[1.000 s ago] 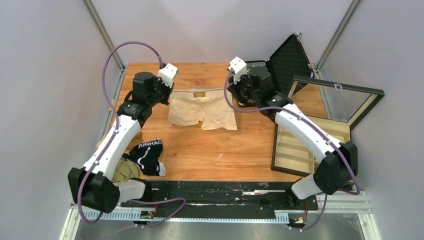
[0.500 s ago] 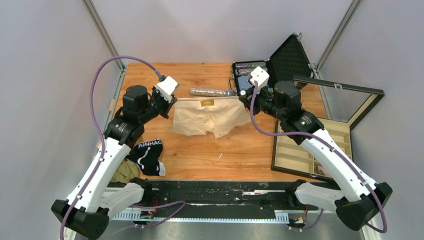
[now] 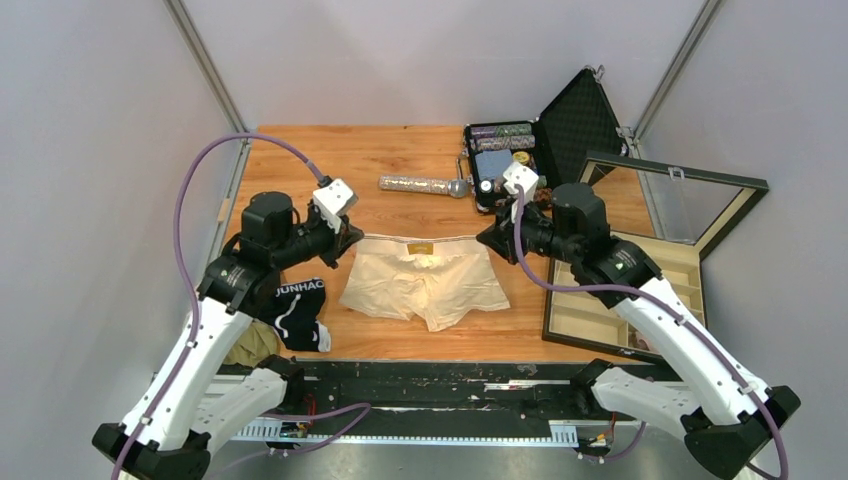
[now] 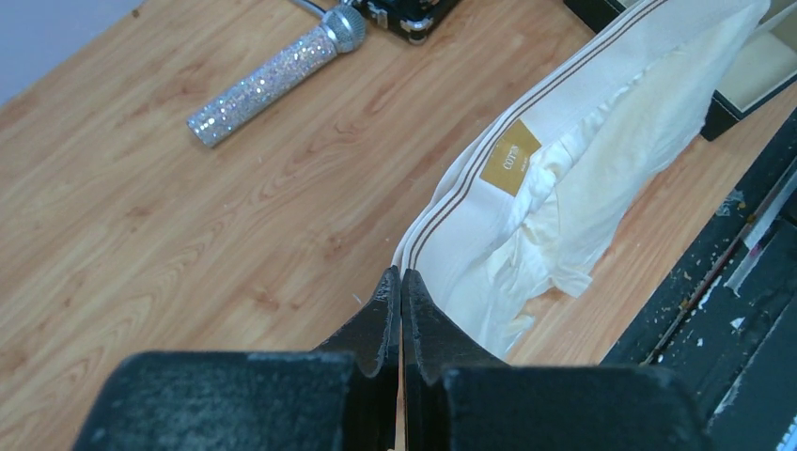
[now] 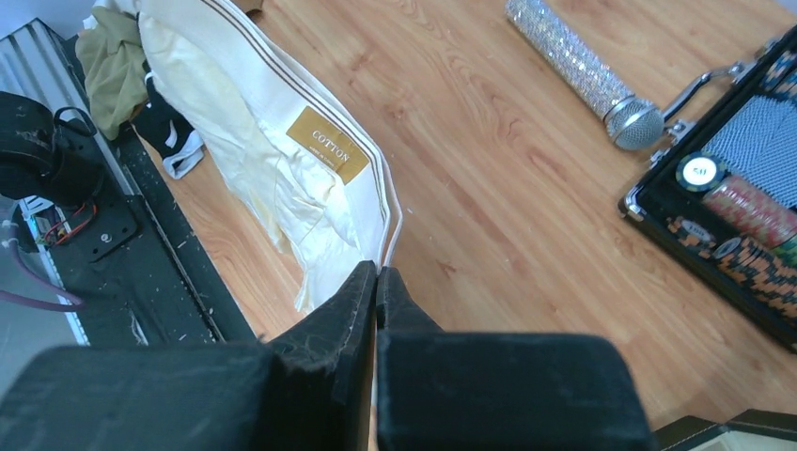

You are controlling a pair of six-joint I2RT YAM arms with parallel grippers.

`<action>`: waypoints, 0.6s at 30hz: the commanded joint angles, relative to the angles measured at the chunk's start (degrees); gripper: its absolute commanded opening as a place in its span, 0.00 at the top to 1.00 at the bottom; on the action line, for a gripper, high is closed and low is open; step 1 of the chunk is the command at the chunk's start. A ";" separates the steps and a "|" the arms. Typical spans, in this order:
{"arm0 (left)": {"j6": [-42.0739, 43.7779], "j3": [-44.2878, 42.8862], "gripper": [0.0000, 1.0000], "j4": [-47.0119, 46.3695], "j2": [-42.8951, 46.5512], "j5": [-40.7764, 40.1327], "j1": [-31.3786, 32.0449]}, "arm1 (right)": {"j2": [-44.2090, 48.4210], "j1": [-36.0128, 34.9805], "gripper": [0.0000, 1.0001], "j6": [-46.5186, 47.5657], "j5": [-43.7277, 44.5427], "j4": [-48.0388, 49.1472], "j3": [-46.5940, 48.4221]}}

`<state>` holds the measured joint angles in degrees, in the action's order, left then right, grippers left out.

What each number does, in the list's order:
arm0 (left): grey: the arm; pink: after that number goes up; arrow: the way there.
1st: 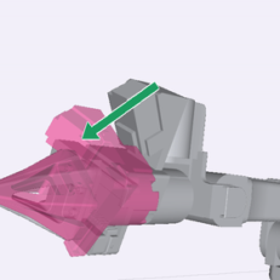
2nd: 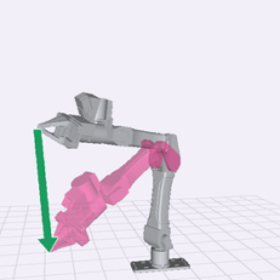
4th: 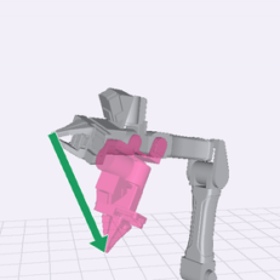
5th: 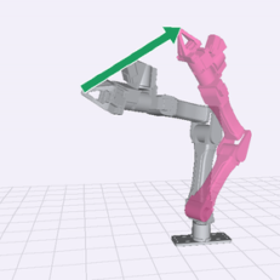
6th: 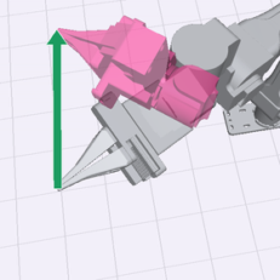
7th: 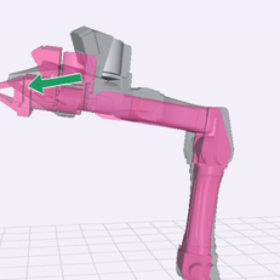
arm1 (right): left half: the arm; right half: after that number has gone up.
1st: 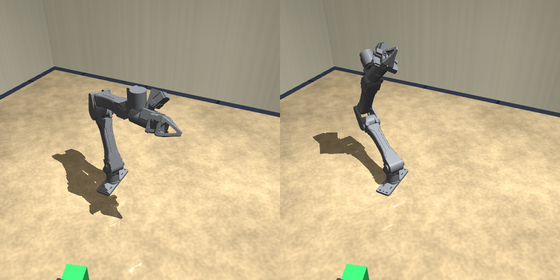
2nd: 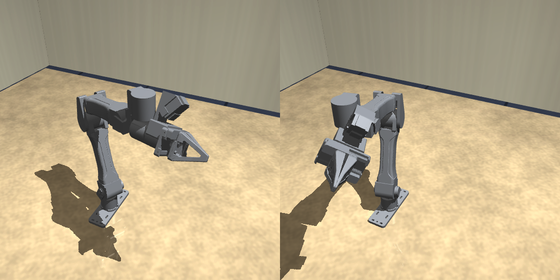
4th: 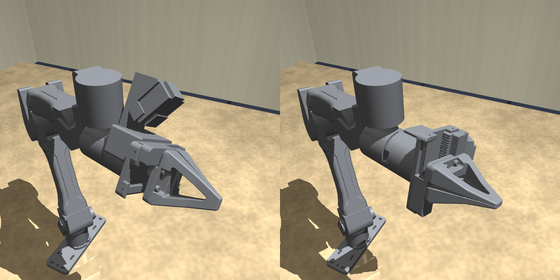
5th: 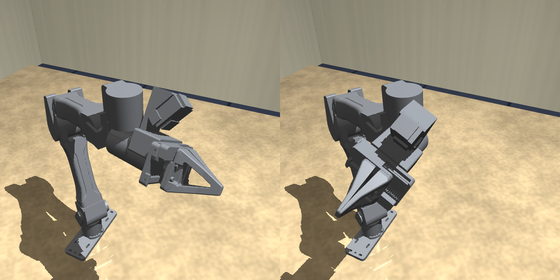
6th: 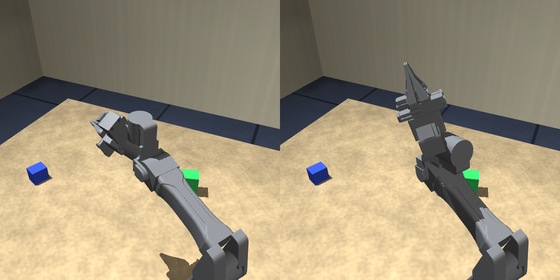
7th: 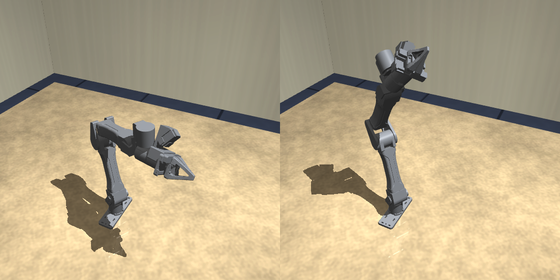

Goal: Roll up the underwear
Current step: Flatten out the underwear at the center of the board.

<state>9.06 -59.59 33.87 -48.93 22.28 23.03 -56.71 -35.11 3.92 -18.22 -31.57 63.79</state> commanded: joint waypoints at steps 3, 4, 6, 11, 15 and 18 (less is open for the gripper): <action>-3.50 -0.70 1.00 -2.23 -8.15 -4.18 0.22 | -6.94 4.52 1.00 -3.57 2.03 -0.27 2.25; -3.12 -0.61 1.00 -2.93 -9.41 -5.28 0.20 | -8.52 6.12 1.00 -3.48 1.31 0.70 1.62; -1.70 -0.40 1.00 -4.89 -13.79 -6.93 0.18 | -12.14 9.34 1.00 -2.77 -0.18 3.63 0.58; 0.32 -1.05 1.00 -13.75 -27.55 -16.01 0.03 | -25.65 14.48 1.00 -0.85 -1.80 12.20 1.63; 0.39 -4.72 1.00 -18.06 -38.95 -21.39 -0.43 | -35.83 16.52 1.00 -0.35 -1.75 15.29 4.90; -0.48 -8.94 1.00 -17.38 -46.34 -24.38 -0.67 | -41.70 17.36 1.00 0.28 -1.21 16.20 8.23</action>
<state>8.29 -62.28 21.23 -88.75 4.69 22.90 -93.84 -18.74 2.98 -18.98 -21.28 66.26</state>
